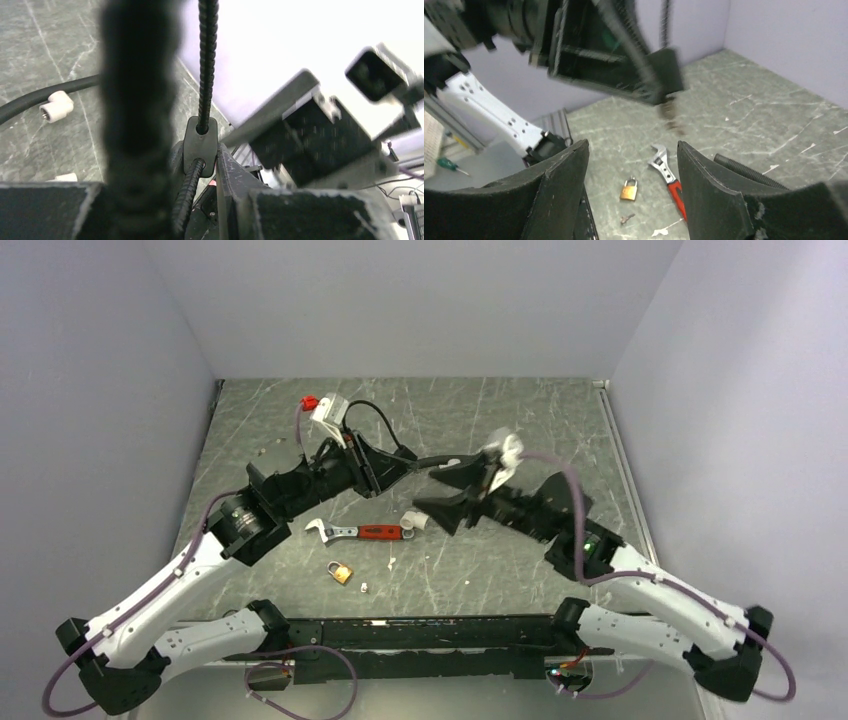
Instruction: Unlock with the key
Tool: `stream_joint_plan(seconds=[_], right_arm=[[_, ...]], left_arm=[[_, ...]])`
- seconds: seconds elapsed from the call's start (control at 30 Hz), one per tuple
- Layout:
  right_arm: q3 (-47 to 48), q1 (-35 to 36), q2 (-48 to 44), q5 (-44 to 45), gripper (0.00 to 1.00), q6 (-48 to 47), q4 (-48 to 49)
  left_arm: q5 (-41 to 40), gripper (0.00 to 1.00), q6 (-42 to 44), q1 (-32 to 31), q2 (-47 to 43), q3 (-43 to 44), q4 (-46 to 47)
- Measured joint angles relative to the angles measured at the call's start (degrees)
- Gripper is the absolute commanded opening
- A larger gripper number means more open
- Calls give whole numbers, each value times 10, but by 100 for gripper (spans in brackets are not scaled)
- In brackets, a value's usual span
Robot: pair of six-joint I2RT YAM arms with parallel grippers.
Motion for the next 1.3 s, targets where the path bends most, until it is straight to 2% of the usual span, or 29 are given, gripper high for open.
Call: stream_joint_plan(seconds=[0.17, 0.23, 0.33, 0.5, 0.63, 0.77, 1.3], right_arm=[[-4, 187, 63, 205, 60, -146, 12], [-5, 239, 100, 295, 57, -205, 32], [-13, 278, 149, 408, 55, -288, 86], [-46, 298, 196, 538, 52, -403, 204], [-55, 299, 203, 586, 44, -462, 294], [-57, 299, 202, 588, 40, -495, 354], [-35, 299, 275, 569, 33, -541, 385]], left_arm=[[-38, 0, -15, 0, 14, 34, -46], [-56, 0, -20, 0, 20, 46, -63], [-72, 0, -27, 0, 21, 51, -79], [-95, 0, -32, 0, 21, 54, -113], [-111, 0, -37, 0, 21, 56, -134], [-119, 0, -37, 0, 20, 56, -136], [-127, 0, -36, 0, 11, 54, -136]])
